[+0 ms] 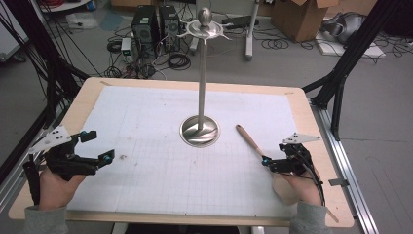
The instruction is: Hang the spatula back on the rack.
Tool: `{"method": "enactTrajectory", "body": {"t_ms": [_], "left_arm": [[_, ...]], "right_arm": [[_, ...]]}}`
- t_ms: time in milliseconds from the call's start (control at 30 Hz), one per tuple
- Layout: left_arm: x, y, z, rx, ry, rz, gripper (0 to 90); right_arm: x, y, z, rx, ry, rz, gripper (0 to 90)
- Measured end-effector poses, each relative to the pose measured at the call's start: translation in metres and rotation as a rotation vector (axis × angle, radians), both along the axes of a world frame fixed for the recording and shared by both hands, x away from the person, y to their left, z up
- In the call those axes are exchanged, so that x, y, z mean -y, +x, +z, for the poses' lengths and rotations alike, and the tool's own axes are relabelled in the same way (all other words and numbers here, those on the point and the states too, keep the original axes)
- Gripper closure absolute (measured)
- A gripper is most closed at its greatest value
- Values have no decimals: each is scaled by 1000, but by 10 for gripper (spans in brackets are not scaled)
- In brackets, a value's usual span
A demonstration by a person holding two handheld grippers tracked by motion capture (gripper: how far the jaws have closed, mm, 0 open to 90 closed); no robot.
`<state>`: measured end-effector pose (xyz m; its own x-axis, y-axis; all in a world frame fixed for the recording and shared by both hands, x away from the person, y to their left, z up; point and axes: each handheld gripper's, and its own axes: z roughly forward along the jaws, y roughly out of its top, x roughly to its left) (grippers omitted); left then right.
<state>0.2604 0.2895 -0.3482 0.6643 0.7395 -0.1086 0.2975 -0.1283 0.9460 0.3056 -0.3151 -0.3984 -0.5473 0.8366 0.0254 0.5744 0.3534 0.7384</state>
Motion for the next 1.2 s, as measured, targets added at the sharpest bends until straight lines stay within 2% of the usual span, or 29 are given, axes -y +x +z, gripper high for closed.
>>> {"method": "enactTrajectory", "body": {"t_ms": [500,1200], "left_arm": [[0,-1,-1,-3,2,1,17],[-2,-3,-1,-5,8,9,17]], "right_arm": [[-6,9,-13,-53,-48,-27,160],[-13,19,-25,-123,-81,-52,165]]}}
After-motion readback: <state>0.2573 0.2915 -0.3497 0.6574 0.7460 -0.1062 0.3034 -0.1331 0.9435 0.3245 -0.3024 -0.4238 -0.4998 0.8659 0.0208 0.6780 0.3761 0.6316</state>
